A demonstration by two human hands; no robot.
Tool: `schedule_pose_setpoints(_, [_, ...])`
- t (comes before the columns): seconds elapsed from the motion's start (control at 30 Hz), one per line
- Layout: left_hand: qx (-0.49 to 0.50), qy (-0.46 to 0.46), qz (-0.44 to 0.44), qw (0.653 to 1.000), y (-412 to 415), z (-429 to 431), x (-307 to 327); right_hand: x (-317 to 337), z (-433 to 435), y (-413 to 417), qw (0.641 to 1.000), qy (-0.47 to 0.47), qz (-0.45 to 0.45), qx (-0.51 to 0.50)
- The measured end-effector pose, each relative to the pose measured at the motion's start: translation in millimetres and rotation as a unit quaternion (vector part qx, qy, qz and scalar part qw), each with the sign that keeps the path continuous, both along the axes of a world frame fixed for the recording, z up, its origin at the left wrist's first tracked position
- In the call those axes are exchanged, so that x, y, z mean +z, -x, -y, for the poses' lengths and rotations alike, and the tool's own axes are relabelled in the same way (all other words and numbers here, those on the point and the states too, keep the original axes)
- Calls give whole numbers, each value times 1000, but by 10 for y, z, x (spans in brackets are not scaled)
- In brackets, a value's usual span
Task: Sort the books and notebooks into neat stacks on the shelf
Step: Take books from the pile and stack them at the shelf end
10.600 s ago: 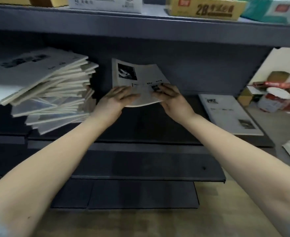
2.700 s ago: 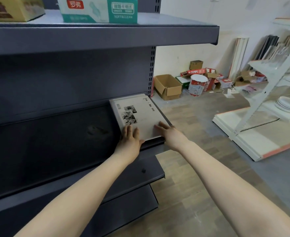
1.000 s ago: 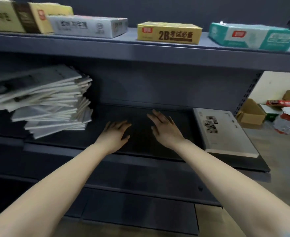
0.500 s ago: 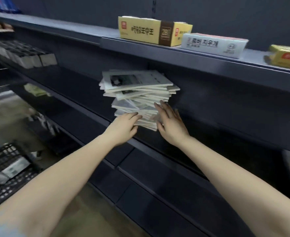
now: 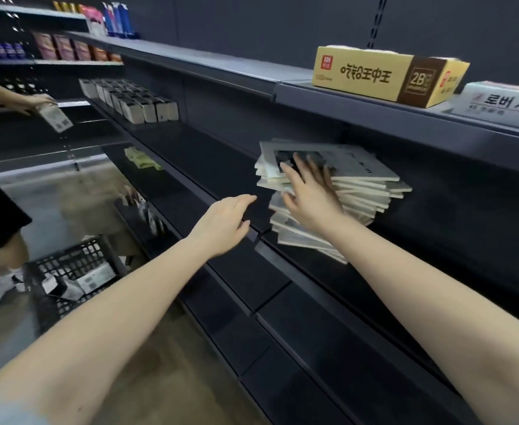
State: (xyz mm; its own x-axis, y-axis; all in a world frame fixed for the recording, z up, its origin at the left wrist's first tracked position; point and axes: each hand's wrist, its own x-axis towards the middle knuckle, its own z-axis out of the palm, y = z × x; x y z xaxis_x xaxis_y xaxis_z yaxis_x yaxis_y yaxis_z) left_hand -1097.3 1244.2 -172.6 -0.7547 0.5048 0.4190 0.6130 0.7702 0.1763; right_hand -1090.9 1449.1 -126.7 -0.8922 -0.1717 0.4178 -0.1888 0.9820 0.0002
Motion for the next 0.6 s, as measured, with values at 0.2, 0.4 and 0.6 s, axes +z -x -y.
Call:
schedule_pose_setpoints(0.2, [25, -23, -19, 999, 239, 88, 70, -99, -29, 63, 998, -19, -50, -12])
schedule_pose_setpoints(0.4, [9, -48, -51, 997, 346, -167, 155, -53, -39, -2, 992, -43, -116, -38])
schedule_pose_setpoints(0.6, [-18, -11, -57, 998, 318, -431, 202, -87, -345, -236, 985, -5, -167, 47])
